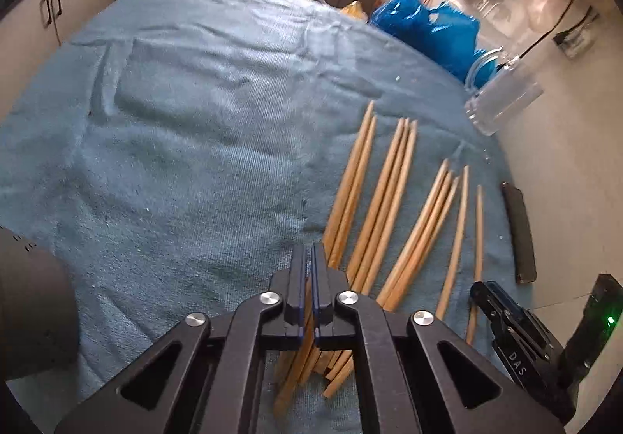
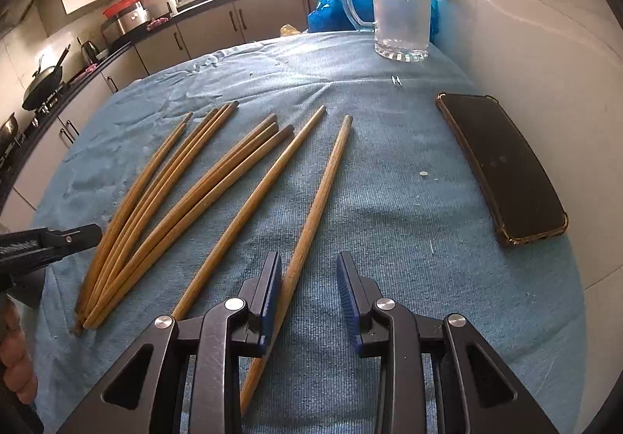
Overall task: Organize utensils
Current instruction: 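Lower the left and right grippers onto single wooden chopsticks, then close the left gripper on one chopstick while the right gripper grasps another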
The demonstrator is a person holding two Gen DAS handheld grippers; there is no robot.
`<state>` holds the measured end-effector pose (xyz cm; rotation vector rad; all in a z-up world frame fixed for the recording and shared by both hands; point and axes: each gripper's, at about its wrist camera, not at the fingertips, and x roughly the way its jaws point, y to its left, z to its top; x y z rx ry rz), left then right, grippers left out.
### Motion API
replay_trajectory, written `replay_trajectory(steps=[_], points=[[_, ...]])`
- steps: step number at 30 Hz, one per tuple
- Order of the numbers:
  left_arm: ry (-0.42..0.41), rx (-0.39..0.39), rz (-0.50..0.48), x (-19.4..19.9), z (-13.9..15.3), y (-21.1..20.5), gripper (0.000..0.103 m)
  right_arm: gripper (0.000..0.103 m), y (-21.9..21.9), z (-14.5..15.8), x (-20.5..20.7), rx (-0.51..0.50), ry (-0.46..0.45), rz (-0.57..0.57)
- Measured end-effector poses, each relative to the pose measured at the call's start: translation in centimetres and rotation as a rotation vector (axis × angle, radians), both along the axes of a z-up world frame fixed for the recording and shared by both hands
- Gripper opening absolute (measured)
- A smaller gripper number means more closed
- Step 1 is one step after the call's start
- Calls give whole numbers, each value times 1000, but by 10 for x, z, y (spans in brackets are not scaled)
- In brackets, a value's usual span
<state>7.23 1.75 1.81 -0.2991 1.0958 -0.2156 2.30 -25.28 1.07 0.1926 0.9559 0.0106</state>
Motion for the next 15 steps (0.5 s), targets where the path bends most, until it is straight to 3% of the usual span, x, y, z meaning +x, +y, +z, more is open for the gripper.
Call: replay_trajectory(steps=[4,7,8,15], points=[[-36,-15,-53,-5,3,-8,11,31,-5,-1,-2,29,-6,-4],[-3,96,-78,0,-6,-21,11,32,-3,-1,-3,20,-10,-9],[-27,119,-63,0,-5,-21,12,32,-2,-1,-4,18,-11,-10],[-12,106,-28,2,-6,-11,9,29,-5,-1,-4,31,-6,-2]])
